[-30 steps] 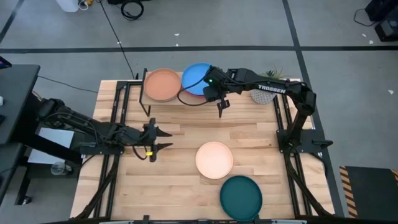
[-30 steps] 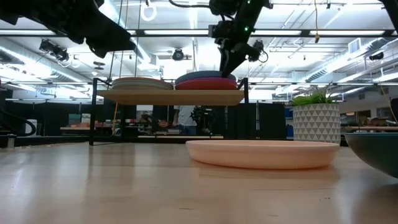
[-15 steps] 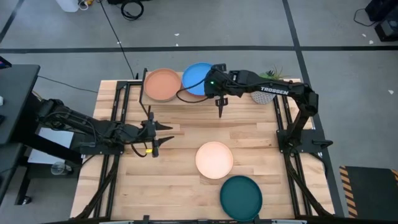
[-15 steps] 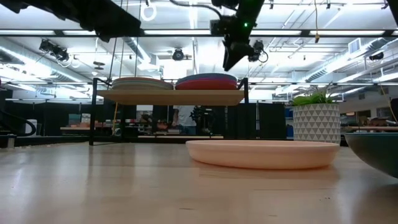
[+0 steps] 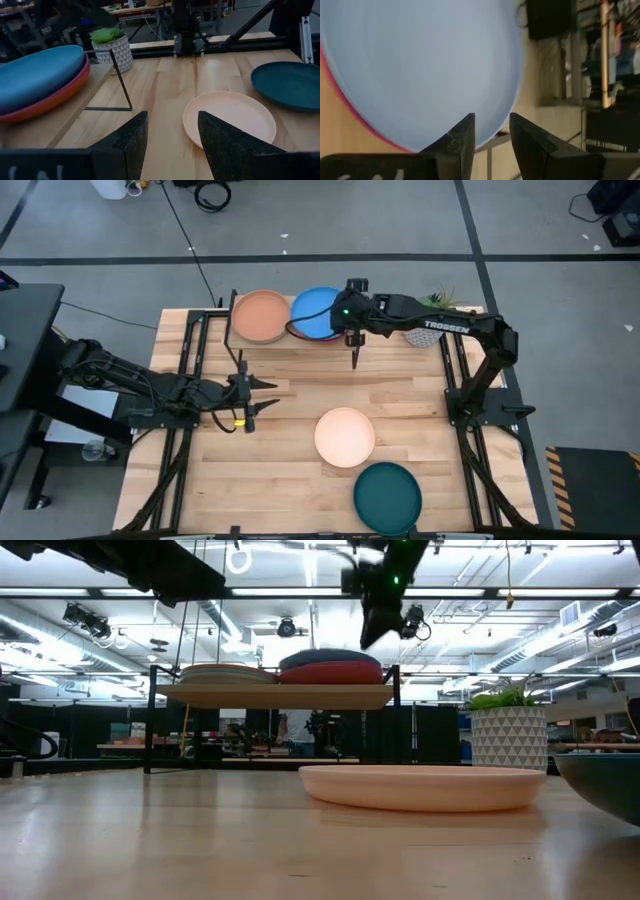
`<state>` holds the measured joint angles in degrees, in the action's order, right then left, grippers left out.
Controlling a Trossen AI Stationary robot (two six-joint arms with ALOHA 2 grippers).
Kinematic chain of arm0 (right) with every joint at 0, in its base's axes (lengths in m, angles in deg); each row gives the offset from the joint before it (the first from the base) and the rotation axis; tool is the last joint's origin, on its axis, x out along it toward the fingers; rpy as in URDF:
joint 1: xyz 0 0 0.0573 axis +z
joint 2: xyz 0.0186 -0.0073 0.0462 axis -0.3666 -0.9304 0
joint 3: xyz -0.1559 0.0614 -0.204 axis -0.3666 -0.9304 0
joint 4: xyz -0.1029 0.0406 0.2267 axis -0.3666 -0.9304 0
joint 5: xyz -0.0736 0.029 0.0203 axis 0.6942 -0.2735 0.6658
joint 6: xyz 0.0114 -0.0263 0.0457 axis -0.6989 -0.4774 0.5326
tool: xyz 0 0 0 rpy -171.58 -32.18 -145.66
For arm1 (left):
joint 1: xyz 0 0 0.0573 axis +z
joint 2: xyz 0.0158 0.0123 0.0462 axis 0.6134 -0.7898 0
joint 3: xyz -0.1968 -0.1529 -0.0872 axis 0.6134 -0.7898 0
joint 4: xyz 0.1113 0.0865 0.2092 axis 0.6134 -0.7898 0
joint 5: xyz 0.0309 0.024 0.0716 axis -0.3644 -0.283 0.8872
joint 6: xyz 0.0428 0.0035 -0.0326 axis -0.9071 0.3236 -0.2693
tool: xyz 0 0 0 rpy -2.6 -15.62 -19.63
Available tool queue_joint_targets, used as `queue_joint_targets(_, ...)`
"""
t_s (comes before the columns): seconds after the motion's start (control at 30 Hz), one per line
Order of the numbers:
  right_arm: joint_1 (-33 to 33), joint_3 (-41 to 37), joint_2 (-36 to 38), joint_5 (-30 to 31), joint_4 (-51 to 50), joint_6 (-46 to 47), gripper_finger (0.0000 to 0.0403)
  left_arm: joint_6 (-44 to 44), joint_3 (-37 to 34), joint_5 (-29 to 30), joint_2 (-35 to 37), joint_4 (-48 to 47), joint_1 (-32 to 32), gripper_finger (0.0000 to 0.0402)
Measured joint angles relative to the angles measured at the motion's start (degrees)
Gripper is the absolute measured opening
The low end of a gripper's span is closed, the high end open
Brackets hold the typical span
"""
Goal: Place and stack plates onto a shelf
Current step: Stack the blue plate on top of the pink plate on the shelf, then stack the light orange plate on top of the brown plate on the shelf
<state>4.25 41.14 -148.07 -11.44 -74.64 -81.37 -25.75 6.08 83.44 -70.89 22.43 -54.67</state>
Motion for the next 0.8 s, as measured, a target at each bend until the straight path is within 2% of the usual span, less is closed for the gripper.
queue_joint_targets(0.1,1.9,0.4,1.3,-0.3,-1.8,1.0,0.0127,0.1,0.0,0.0,0.0,-0.8,0.0,0.018)
queue_joint_targets(0.2,4.4,0.5,3.3,-4.5,-6.3,5.9,0.0127,1.2,0.0,-0.9,0.0,-3.4,-0.1,0.018)
queue_joint_targets(0.37,9.8,0.6,4.0,-15.1,-13.4,18.5,0.0127,1.3,0.0,-7.8,-0.5,-6.1,-0.2,0.018)
queue_joint_targets(0.53,16.7,-2.8,3.9,-19.5,-13.6,28.3,0.0127,2.9,0.1,-13.2,-6.5,-3.5,-0.2,0.018)
queue_joint_targets(0.67,22.2,-8.7,3.9,-19.5,-10.1,36.3,0.0127,2.6,1.6,-15.3,-14.1,-1.2,-0.2,0.018)
queue_joint_targets(0.8,27.9,-15.2,4.2,-16.0,-5.9,44.2,0.0127,0.9,6.8,-17.1,-21.1,-1.6,-0.9,0.018)
